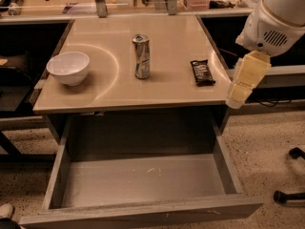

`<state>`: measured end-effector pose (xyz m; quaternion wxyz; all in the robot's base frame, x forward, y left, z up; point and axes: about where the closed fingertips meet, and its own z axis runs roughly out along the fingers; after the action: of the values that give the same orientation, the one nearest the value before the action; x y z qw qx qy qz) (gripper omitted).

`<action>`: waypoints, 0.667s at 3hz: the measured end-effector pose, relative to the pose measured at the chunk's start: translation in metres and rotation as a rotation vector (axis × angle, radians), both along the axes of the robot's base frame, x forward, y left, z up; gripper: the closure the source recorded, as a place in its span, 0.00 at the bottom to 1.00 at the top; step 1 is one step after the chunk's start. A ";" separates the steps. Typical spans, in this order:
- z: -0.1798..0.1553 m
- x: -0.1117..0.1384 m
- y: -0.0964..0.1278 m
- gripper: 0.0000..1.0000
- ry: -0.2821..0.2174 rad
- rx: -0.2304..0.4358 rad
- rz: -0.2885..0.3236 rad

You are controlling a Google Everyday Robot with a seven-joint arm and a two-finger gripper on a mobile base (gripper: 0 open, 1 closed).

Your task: Place rxbar chocolate into top drawer

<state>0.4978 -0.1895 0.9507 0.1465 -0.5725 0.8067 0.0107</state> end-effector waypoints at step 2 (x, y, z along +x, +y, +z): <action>-0.030 0.056 -0.036 0.00 0.098 0.130 -0.323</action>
Offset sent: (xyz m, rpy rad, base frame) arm 0.0913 -0.0641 -0.0436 0.1799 0.1663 -0.5095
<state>0.5542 -0.2254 0.9205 0.1432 -0.4237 0.8919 0.0670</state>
